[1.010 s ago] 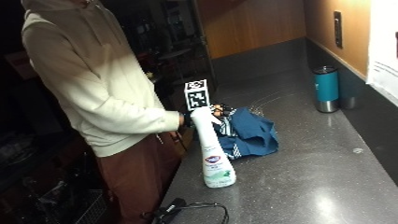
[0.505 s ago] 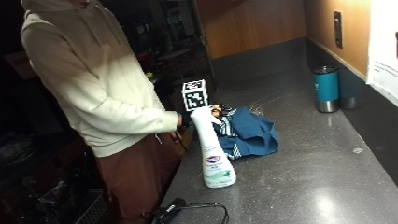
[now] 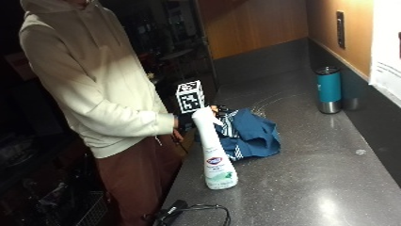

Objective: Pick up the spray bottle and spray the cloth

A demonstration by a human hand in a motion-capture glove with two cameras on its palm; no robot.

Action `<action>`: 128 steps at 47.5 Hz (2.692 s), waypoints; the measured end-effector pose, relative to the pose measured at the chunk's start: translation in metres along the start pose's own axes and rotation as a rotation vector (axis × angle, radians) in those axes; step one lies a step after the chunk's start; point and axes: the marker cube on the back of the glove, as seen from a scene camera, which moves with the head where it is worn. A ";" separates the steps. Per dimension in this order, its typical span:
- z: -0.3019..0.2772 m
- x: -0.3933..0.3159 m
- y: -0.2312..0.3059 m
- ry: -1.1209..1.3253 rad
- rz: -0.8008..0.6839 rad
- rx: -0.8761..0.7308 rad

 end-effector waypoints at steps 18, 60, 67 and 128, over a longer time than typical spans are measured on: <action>-0.024 0.005 -0.001 0.004 0.005 -0.001; -0.125 0.019 0.017 -0.079 0.054 0.409; -0.133 0.027 0.021 -0.143 0.052 0.513; -0.110 0.156 0.080 -0.497 0.215 0.799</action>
